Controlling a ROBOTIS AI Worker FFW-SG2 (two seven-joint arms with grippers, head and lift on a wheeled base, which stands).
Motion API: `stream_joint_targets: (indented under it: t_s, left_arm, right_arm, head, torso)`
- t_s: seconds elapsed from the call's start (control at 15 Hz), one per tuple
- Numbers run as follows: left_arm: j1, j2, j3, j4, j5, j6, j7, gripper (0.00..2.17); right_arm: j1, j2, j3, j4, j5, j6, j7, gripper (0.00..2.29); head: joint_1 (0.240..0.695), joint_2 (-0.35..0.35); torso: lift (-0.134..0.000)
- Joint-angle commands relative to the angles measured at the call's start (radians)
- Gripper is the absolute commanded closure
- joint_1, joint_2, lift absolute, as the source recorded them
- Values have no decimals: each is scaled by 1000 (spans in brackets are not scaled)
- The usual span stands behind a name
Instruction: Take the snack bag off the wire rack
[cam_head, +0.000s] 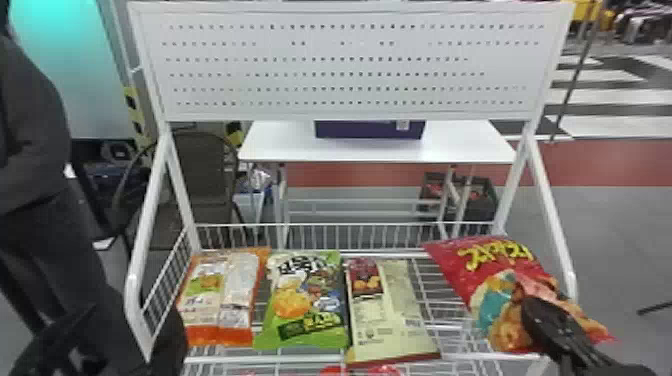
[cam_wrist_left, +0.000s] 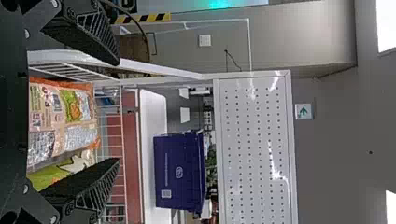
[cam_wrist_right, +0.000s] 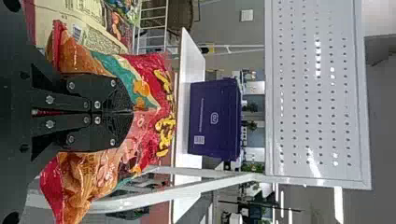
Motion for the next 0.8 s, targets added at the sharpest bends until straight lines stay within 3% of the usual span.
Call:
stream_joint_targets:
  t_s: [0.0,0.4,0.73]
  left_arm:
    - [-4,7,12,10,16,-1,1,164]
    - [-18,11,23,16,32,-1,2,164]
    - [-12,11,57,17,95,-16,7,164]
  right_arm:
    - [106,-19,-49,-30,-3,-73,-1,2155]
    - [232,-28,-142,-78,-30,-156,-10,2155]
    - [252,-21,-162,-109,-52,-180,-4,2155]
  head:
    - [499,0]
    - [499,0]
    - [499,0]
  torso:
    - [0]
    - [0]
    - [0]
